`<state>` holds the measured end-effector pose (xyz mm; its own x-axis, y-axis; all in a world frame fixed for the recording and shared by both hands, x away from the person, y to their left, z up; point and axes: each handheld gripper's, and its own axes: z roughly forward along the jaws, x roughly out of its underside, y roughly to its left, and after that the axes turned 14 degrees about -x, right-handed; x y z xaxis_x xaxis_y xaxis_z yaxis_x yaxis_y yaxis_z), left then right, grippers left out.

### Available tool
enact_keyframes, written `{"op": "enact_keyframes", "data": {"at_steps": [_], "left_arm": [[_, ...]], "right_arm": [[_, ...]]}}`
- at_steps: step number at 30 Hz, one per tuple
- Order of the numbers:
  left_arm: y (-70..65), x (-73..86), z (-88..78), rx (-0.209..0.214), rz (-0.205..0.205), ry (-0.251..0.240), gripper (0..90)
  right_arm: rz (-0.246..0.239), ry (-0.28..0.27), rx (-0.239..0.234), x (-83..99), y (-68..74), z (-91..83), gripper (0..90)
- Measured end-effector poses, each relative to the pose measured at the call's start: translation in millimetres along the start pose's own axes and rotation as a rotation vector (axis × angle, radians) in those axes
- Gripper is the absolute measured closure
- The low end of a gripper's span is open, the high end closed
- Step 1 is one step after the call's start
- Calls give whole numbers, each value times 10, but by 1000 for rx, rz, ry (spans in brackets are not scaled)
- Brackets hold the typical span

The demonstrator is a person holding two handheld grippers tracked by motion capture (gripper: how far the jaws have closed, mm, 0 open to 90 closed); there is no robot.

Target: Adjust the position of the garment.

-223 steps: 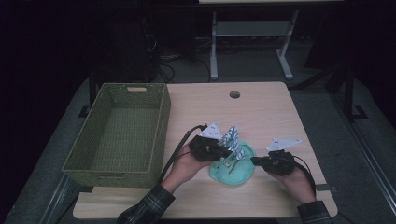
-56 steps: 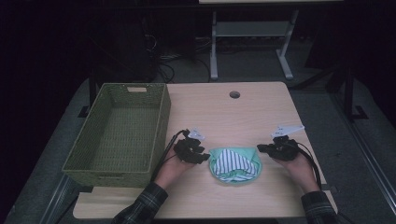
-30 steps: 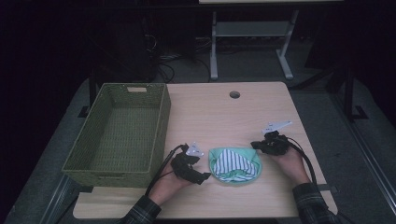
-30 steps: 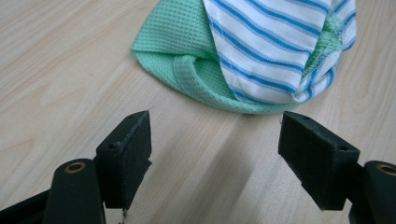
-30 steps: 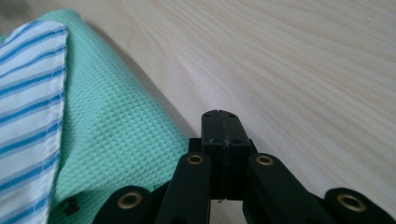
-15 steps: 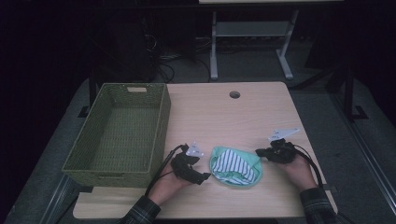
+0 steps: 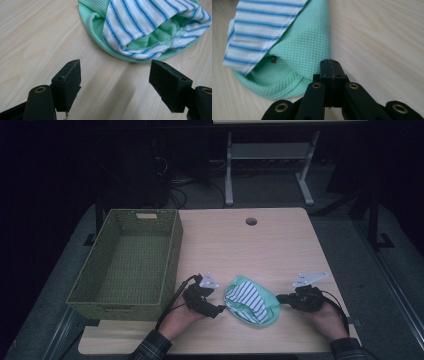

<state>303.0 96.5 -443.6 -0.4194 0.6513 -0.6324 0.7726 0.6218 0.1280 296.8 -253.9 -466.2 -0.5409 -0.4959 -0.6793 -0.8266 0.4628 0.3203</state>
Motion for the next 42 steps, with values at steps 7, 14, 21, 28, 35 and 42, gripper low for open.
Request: {"op": "enact_keyframes", "data": {"at_steps": [7, 14, 21, 28, 35, 42], "left_arm": [[-11, -7, -3, 4, 8, 6, 251], [-12, -10, -2, 6, 19, 9, 251], [-10, -36, -35, 7, 25, -3, 251], [-49, -84, -47, 19, 39, -9, 251], [-152, -151, -57, 39, 53, -19, 251], [-252, -213, -13, 50, 86, -1, 251]], "right_arm": [[-34, 14, -28, 21, 159, 52, 895], [-44, 22, -58, 39, 361, 131, 894], [-49, -9, -37, 52, 372, 95, 863], [-13, -65, 63, 97, 261, -35, 725], [37, -109, 180, 168, 118, -128, 454], [93, -101, 264, 244, -43, -122, 157]]}}
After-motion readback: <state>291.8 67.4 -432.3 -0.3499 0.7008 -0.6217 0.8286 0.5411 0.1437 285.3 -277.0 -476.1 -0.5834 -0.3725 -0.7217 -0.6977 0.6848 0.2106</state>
